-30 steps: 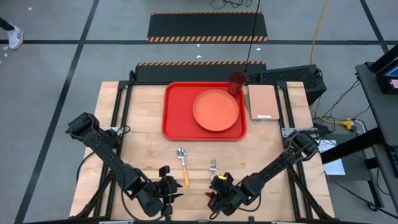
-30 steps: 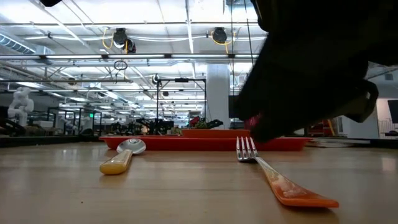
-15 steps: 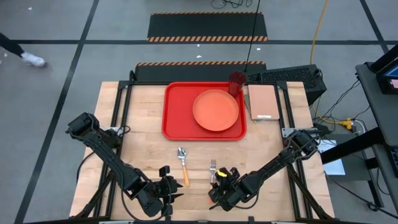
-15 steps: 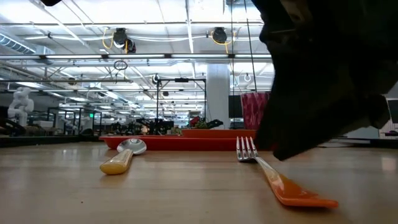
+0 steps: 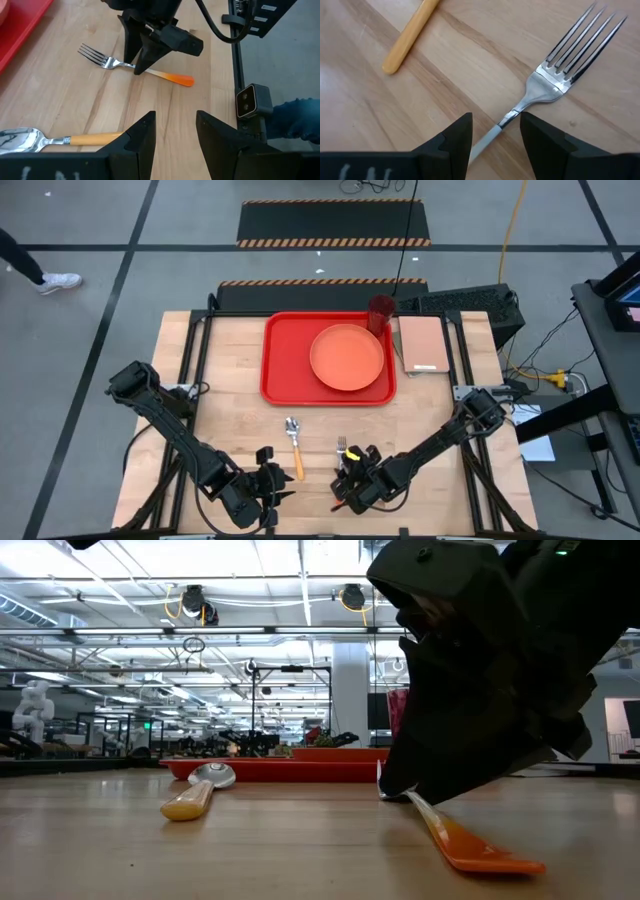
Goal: Pick and place plate/cup/fork/spoon on tray
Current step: Put the orange fork to the left side of the orange plate on the red serving tray
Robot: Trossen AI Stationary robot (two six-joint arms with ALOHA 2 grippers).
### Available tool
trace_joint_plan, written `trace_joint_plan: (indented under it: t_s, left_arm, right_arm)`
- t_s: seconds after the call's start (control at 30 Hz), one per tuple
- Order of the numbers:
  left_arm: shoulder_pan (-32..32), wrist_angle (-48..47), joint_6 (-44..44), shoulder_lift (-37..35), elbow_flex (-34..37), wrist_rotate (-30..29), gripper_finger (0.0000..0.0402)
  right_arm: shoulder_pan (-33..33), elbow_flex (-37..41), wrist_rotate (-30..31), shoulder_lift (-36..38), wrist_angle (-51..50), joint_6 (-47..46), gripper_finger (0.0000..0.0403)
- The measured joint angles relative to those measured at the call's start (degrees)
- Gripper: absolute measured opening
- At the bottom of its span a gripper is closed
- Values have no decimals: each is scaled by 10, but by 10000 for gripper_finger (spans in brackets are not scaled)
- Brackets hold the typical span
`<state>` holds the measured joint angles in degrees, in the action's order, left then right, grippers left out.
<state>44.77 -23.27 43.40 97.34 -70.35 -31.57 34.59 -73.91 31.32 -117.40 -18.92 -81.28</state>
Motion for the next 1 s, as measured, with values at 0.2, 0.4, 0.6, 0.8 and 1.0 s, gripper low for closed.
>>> trace_joint_plan:
  t_s: [0.2,0.4,0.6,0.8,1.0]
  left_arm:
    - [0,0,-5,0,0,0,143]
    - [-2,-1,-22,0,0,0,143]
    - [-12,-1,-71,0,0,0,143]
    - [-29,-4,-117,0,0,0,143]
    - [-39,-6,-151,0,0,1,143]
  right_arm:
    - [0,0,17,-1,-3,31,155]
    - [-13,0,18,-2,-13,65,107]
    - [-34,0,-12,-2,-30,88,41]
    - [-47,1,-31,4,-33,121,7]
    - [-51,6,-30,42,-79,149,4]
